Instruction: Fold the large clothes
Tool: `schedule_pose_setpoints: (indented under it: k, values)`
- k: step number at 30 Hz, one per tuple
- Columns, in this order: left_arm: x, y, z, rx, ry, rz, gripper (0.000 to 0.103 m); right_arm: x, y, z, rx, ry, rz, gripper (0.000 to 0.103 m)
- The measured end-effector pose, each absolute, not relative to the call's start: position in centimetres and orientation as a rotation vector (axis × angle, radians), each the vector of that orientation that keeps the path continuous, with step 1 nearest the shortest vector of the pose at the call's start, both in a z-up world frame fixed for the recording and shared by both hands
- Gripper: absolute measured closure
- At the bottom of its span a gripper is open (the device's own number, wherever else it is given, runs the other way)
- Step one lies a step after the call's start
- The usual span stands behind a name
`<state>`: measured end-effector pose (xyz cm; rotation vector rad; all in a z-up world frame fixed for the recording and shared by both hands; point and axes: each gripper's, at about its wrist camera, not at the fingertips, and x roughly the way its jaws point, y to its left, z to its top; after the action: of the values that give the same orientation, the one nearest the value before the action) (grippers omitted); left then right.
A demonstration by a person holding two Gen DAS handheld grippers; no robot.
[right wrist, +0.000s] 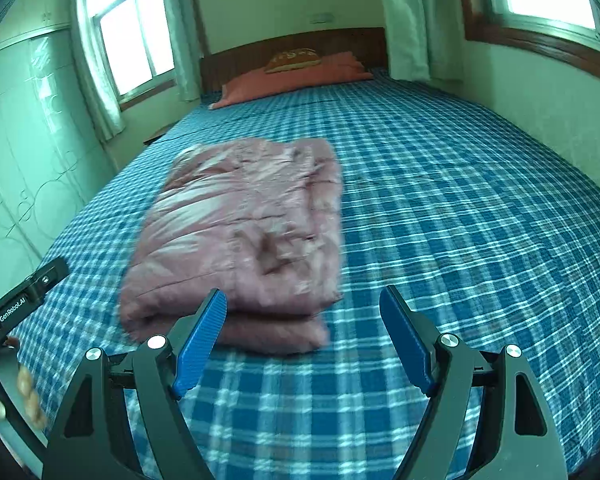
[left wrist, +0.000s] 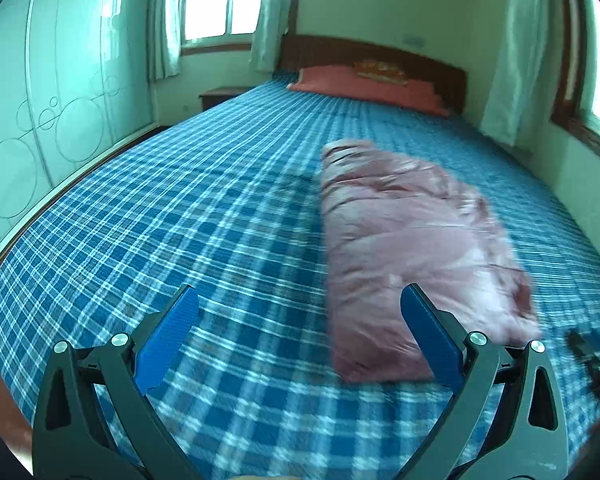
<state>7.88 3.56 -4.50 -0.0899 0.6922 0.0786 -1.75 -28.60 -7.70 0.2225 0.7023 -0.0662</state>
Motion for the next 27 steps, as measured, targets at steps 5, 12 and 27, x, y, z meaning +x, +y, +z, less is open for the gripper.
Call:
schedule_pose_setpoints:
  k: [5, 12, 27]
  values:
    - [14.2, 8.7, -8.0, -0.088, 0.798, 0.209, 0.002, 1.8, -35.4, -10.2, 0.24, 0.744, -0.245, 0.019]
    - [21.5, 18.4, -12.3, -0.144, 0.901, 0.396, 0.002, 7.7, -46.6, -15.2, 0.192, 0.859, -0.501, 0.019]
    - [23.7, 25.8, -14.5, -0.252, 0.869, 0.476, 0.002, 9.3, -53.6, -18.0, 0.249, 0.85, -0.634, 0.005]
